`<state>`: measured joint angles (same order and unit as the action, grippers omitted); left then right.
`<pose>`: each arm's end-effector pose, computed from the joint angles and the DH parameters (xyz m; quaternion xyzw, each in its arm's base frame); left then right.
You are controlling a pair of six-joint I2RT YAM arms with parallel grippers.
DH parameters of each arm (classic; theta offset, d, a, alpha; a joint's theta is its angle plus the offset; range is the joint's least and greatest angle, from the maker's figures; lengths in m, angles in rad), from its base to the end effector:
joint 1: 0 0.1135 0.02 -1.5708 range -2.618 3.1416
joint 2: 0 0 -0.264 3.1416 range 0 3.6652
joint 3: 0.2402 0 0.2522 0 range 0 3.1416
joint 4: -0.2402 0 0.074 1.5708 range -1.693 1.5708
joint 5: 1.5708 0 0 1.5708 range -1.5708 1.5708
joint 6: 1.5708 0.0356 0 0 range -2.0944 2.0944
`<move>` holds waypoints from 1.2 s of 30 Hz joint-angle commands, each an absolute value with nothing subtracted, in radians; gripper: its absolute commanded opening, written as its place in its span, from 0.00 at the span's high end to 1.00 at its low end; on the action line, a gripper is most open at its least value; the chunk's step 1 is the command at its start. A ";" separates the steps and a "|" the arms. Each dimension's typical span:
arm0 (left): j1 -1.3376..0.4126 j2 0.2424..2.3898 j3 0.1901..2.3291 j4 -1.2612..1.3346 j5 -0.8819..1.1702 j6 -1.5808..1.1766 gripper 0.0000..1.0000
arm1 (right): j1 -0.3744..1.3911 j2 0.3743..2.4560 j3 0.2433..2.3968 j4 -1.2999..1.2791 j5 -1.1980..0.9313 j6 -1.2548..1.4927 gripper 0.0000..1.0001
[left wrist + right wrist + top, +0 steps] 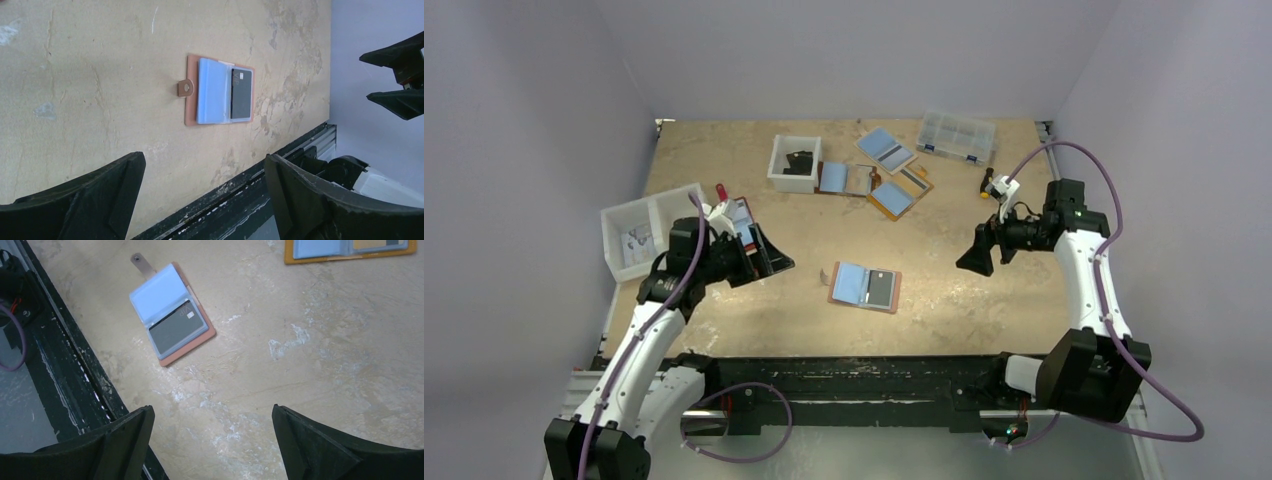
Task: Take the credit cards out of the card holder
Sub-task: Remove the credit card from the card holder.
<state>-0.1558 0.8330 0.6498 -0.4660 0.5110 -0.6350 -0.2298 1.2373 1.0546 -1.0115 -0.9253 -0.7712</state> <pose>0.1730 -0.0448 0.2597 -0.0965 0.8685 -0.3746 0.3098 0.2211 -0.0225 0.2887 -0.3156 0.8247 0.3043 0.3574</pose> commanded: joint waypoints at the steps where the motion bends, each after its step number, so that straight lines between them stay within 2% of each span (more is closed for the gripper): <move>1: -0.160 0.804 0.649 -0.449 0.570 -0.653 0.04 | -0.233 1.244 1.097 -1.024 -0.961 -0.788 0.01; 14: -0.181 0.720 0.673 -0.484 0.549 -0.722 0.04 | -0.232 1.225 1.093 -1.028 -1.051 -0.877 0.01; 23: -0.181 0.721 0.712 -0.595 0.544 -0.605 0.03 | -0.233 1.158 1.134 -1.089 -0.891 -0.915 0.01; 30: -0.188 0.723 0.646 -0.577 0.535 -0.576 0.03 | -0.234 1.130 1.120 -1.144 -0.884 -0.898 0.01; 36: -0.234 0.657 0.589 -0.581 0.503 -0.617 0.03 | -0.355 1.093 1.101 -1.186 -0.944 -0.922 0.01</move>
<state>-0.2111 0.7013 0.6117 -0.5938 0.5201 -0.6086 -0.2783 1.1198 1.0920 -1.1366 -0.9073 -0.8997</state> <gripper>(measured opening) 0.968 0.987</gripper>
